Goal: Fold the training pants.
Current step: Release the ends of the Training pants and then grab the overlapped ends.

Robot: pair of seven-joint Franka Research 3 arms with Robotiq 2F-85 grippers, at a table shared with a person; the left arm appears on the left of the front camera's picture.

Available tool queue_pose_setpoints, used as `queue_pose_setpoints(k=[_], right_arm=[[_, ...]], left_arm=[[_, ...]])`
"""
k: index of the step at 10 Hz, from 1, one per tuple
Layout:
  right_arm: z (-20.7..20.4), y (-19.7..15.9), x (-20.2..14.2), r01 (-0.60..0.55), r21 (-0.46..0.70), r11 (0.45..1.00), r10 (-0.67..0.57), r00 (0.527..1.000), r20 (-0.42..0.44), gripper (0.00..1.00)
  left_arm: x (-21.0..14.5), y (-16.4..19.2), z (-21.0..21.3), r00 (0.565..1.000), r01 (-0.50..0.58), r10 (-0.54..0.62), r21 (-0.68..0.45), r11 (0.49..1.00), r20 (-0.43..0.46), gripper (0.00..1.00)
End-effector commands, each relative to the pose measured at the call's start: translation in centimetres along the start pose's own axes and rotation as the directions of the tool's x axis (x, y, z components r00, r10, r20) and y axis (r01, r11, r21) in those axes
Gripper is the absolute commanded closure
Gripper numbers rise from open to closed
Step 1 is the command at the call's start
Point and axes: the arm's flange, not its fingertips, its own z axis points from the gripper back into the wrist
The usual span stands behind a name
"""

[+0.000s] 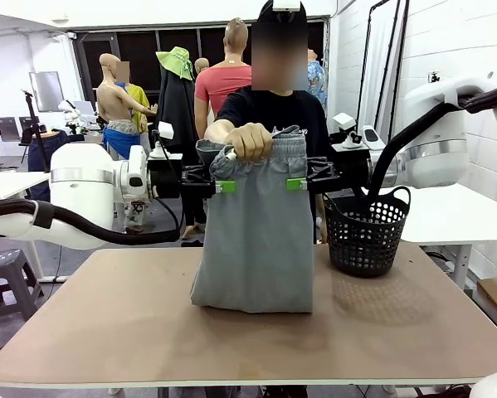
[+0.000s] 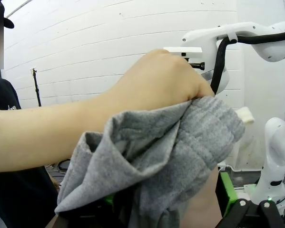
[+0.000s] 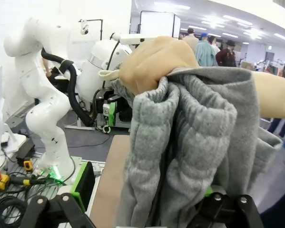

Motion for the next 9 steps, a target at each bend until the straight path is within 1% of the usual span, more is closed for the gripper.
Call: queue_pose_setpoints(k=[1,6,9], right_arm=[[1.3,1.2,-0.1,0.033,-0.053,0.998,-0.033,0.999,-0.008,0.00],[3.4,2.3,0.0,0.022,-0.116,0.993,-0.021,1.000,0.016,0.00],[4.7,2.9,0.3,0.018,-0.163,0.986,-0.013,0.999,0.031,0.00]], left_arm=[[0.5,-0.5,1.4,1.000,-0.002,0.002,0.013,1.000,0.014,0.00],[0.7,-0.6,3.8,1.000,-0.002,0.001,0.082,0.997,0.010,0.00],[0.6,-0.8,3.9,1.000,0.015,-0.016,0.065,0.998,0.009,0.00]])
